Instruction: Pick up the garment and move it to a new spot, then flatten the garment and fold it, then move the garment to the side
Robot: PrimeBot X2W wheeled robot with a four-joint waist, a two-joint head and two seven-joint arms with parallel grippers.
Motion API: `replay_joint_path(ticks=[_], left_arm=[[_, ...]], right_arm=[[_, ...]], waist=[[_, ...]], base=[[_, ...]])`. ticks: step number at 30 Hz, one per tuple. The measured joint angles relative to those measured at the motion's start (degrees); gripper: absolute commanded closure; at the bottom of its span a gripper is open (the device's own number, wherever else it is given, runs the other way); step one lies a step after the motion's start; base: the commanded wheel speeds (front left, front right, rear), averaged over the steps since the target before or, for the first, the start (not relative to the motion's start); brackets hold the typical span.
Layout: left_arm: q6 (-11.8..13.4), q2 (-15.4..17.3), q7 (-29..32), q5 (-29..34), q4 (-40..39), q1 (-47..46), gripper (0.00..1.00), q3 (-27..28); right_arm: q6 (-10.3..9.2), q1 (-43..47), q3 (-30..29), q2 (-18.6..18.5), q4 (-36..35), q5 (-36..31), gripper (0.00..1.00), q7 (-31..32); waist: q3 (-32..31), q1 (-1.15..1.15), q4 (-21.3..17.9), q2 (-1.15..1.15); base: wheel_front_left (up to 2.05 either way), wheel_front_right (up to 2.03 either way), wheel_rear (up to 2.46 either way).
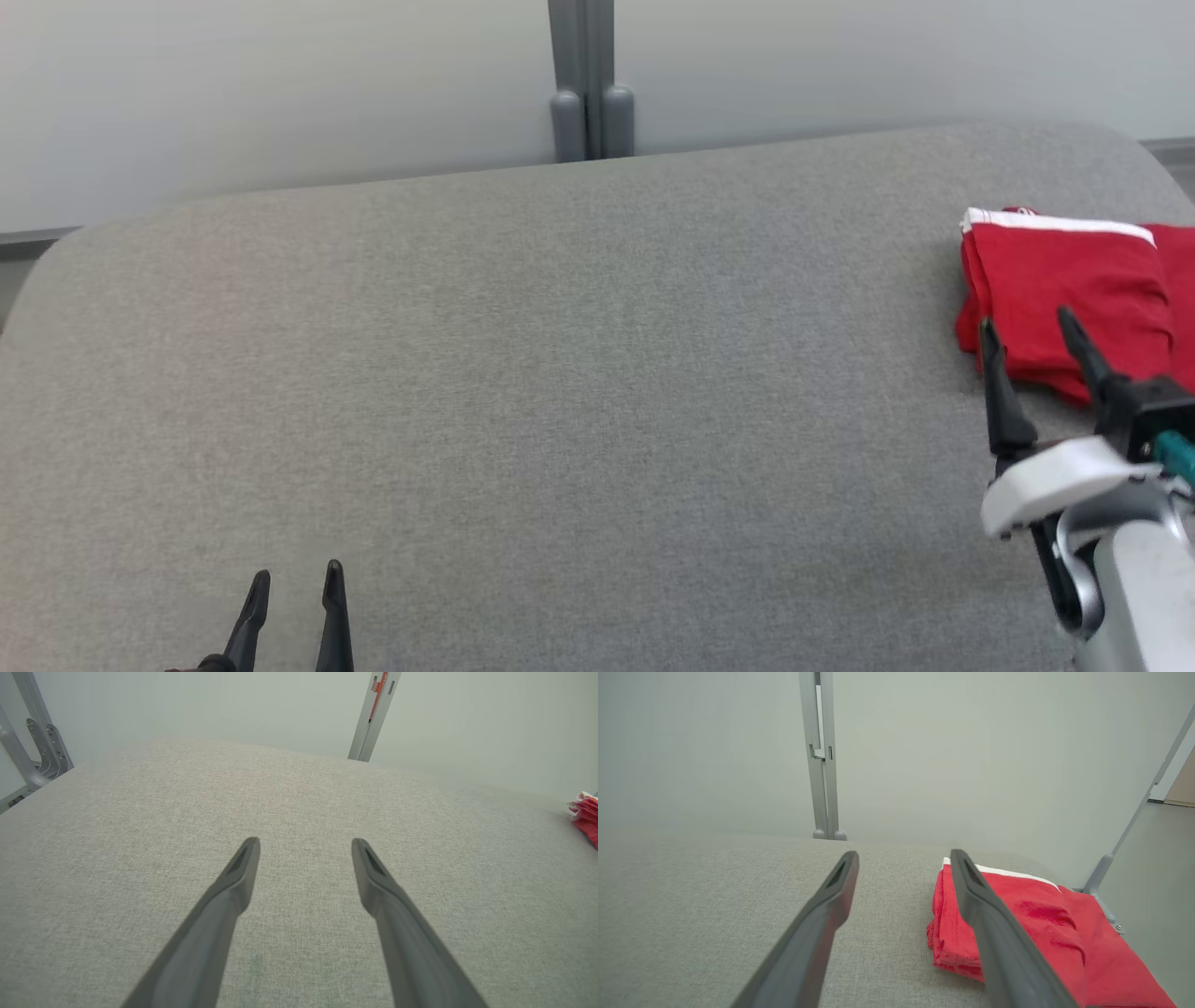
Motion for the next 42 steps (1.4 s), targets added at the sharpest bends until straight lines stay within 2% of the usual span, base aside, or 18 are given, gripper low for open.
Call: replay_joint_path(ticks=[7, 15, 20, 33, 34, 38, 42], left_arm=[[0.01, -0.19, 0.0, 1.89, 0.42, 1.52, 0.0, 1.92], [0.01, -0.22, 0.0, 1.78, -0.75, 1.45, 0.0, 1.55], [0.01, -0.25, 0.0, 1.68, -1.25, 1.44, 0.0, -0.05], [-0.01, -0.25, 0.0, 1.09, -0.25, 1.3, 0.0, -0.16], [-0.01, -0.27, 0.0, 0.76, 0.08, 1.27, 1.0, -0.21], [-0.04, -0.48, 0.34, 0.38, 1.85, 1.57, 1.0, -0.31], [-0.04, -0.48, 1.1, -3.93, 1.88, 1.42, 1.0, -0.3]], right_arm=[[0.01, 11.26, 1.85, 4.31, -0.12, -0.73, 0.0, -3.55], [0.01, 16.95, 1.19, 8.42, -3.68, -1.75, 0.0, -3.72], [0.01, 18.03, 0.08, 9.21, -4.36, -2.21, 0.0, -3.72], [0.0, 18.63, 0.0, 9.36, -4.33, -2.29, 0.0, -3.72], [0.0, 18.61, -0.11, 9.36, -4.36, -2.29, 1.0, -3.72], [0.01, 19.06, -0.15, 9.68, -2.46, -1.88, 1.0, -3.27], [0.01, 18.85, -0.65, 9.7, -1.89, 2.63, 1.0, -1.75]], waist=[[-3.82, 0.0, 4.41, 0.0], [-6.48, 0.0, 7.65, 0.0], [-6.7, 0.0, 7.36, 0.0], [-6.31, 0.0, 4.71, 0.0], [-6.3, 0.0, 4.74, 0.0], [-6.27, 0.0, 4.7, 0.0], [-6.13, 0.0, 4.56, 0.0]], base=[[0.0, 0.0, 0.0], [0.0, 0.0, 0.0], [0.0, 0.0, 0.0], [0.0, 0.0, 0.0], [0.0, 0.0, 0.0], [0.0, 0.0, 0.0], [0.0, 0.0, 0.0]])
